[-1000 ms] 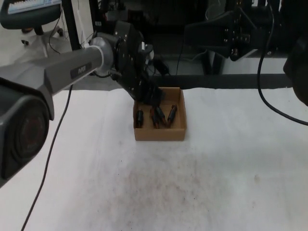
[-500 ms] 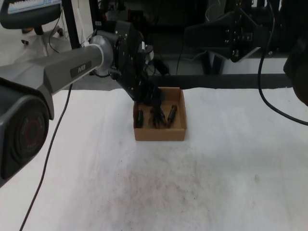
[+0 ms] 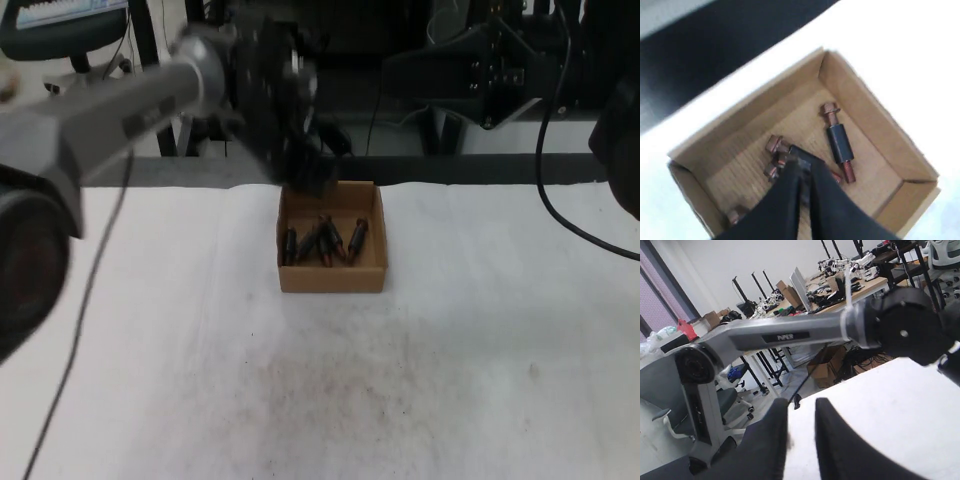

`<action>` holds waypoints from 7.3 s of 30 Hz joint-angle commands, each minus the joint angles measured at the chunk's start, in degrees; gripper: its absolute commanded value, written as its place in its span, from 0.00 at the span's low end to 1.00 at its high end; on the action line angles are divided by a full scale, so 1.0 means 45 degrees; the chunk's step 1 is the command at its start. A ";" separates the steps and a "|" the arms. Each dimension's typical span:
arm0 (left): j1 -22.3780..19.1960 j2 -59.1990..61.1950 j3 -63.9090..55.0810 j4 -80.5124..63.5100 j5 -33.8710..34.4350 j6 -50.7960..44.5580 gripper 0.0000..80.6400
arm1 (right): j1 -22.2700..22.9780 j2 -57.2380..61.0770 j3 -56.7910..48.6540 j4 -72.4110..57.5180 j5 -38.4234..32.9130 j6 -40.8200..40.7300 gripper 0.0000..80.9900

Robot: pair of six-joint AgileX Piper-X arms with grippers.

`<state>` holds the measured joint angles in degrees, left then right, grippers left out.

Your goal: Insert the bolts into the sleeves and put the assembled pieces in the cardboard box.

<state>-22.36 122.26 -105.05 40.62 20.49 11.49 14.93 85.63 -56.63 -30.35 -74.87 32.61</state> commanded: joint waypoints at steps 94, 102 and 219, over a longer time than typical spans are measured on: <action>-0.0130 -2.3841 2.3345 -0.8609 -0.7106 -0.5998 0.00 | -0.4009 -1.2956 1.0769 1.0137 1.3327 -0.7143 0.01; -0.0130 -2.5827 2.3345 -0.8609 -0.7106 -0.5998 0.00 | -0.3854 -1.5346 1.2584 0.8126 1.3327 -0.7143 0.01; 0.2704 -2.7170 2.3345 -0.1684 -0.2339 -0.2302 0.00 | -0.3888 -1.9029 1.2584 1.4162 1.5576 -0.9336 0.01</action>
<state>-10.39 -0.06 0.51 33.38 10.21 0.48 -2.53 0.00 0.53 33.83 -3.41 -9.06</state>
